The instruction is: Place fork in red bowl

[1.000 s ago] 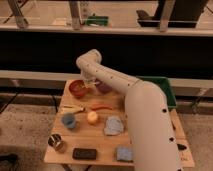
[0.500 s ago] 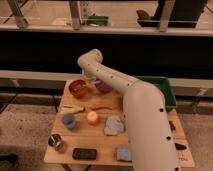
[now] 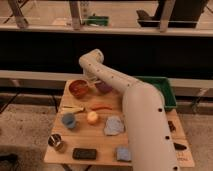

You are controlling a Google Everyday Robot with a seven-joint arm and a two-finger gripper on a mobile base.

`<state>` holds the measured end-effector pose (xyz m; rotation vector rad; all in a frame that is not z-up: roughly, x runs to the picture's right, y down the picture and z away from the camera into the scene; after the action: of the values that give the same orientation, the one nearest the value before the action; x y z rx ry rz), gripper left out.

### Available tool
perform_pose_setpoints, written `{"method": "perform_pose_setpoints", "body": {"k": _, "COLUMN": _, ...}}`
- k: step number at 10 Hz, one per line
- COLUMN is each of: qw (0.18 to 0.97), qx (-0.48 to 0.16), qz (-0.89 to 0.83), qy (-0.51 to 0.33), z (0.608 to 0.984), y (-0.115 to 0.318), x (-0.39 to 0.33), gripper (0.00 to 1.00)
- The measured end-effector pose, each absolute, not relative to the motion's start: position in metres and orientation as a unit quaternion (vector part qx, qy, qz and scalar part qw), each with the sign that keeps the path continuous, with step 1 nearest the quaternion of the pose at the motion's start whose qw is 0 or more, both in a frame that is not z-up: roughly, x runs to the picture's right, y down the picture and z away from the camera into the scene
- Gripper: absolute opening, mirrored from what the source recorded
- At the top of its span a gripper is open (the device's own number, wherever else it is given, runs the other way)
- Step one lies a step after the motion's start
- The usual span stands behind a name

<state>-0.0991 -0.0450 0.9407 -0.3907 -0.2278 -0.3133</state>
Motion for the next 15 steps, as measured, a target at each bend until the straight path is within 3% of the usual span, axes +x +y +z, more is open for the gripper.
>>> {"method": "perform_pose_setpoints", "body": {"k": 15, "qw": 0.951, "qx": -0.182, "qz": -0.192, "qy": -0.159, "z": 0.930, "y": -0.057, "x": -0.148, "gripper": 0.00}}
